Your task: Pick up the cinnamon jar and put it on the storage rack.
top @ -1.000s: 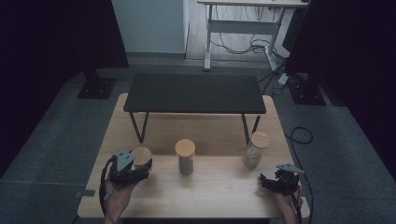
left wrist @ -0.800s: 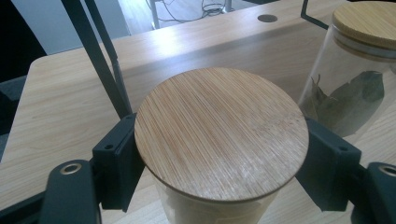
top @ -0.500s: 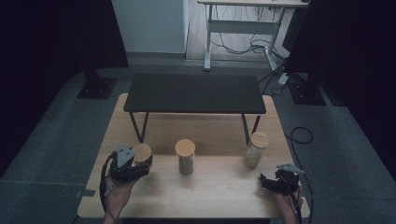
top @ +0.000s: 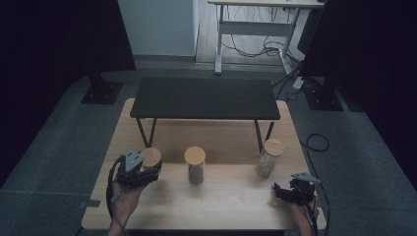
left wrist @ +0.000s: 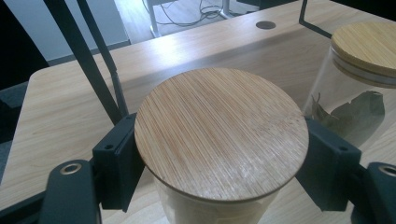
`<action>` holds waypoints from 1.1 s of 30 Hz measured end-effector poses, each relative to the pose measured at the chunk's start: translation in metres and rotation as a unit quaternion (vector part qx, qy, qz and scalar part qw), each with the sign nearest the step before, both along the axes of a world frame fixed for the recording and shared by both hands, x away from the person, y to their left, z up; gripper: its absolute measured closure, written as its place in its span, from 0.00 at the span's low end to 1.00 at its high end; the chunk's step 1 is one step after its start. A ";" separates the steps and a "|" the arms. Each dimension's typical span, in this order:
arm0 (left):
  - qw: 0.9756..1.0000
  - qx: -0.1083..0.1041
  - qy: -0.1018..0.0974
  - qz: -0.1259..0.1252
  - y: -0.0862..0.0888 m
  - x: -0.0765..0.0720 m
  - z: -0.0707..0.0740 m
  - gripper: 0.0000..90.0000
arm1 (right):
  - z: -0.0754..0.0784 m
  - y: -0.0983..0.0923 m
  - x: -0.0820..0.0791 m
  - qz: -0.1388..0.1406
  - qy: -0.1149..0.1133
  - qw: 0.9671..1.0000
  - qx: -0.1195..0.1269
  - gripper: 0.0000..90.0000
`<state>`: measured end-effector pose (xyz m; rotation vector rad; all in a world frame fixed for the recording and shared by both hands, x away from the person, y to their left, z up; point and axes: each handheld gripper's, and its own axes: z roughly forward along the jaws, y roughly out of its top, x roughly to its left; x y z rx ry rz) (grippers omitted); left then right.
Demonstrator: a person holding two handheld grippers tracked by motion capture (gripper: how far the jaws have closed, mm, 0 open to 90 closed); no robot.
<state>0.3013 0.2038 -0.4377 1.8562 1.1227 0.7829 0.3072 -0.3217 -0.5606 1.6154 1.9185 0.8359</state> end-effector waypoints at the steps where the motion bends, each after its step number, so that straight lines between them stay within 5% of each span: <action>1: 1.000 0.000 0.000 0.000 0.000 0.001 0.000 0.27 | 0.000 0.000 0.000 0.000 0.000 1.000 0.000 0.06; 33: 1.000 0.000 -0.007 -0.004 -0.001 0.018 0.013 0.27 | 0.000 0.000 0.000 0.000 0.000 1.000 0.000 0.06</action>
